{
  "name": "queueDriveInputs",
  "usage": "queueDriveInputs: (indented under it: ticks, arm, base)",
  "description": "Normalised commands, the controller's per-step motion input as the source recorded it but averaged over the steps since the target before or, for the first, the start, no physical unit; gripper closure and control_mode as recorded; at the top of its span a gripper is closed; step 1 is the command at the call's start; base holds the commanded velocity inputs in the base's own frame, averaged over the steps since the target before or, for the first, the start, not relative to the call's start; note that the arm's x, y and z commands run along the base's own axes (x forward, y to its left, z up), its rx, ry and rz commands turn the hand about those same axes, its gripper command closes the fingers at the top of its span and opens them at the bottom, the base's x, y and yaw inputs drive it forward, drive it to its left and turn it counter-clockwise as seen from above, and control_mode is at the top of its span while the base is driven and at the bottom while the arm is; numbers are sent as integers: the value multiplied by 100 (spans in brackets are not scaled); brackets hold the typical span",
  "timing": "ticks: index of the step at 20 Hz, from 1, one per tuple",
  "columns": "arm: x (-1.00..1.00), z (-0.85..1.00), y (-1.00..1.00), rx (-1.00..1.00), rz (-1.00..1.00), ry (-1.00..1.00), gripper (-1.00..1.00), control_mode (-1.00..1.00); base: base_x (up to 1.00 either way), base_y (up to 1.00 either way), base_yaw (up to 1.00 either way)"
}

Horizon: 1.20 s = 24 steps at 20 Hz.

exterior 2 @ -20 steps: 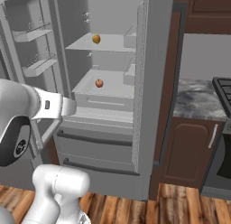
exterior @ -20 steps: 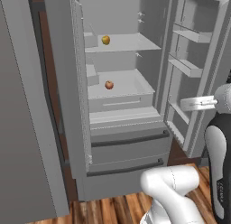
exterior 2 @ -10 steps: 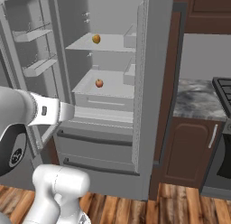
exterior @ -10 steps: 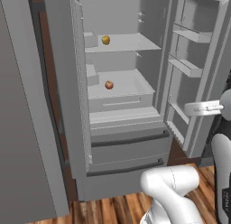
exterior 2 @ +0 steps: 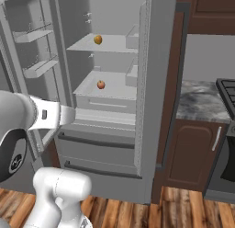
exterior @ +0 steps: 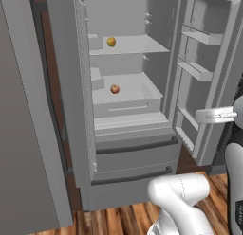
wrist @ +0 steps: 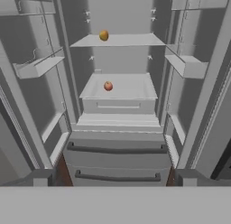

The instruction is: Retrieve the apple and peach from the fridge and place them into the bowl on the dining table.

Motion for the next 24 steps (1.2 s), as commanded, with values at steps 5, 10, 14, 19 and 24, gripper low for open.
queueDriveInputs:
  ticks: [5, 10, 14, 19, 24]
  arm:
    - [-29, 0, 0, 0, 0, 0, -100, -100]
    - [-16, 0, 0, 0, 0, 0, -100, -100]
    - [0, 0, 0, 0, 0, 0, -100, 100]
    - [0, 0, 0, 0, 0, 0, -100, 100]
    - [0, 0, 0, 0, 0, 0, -100, 100]
  base:
    - [0, 0, 0]
    - [0, 0, 0]
    - [0, 0, 0]
    - [36, 0, 0]
    - [76, 0, 0]
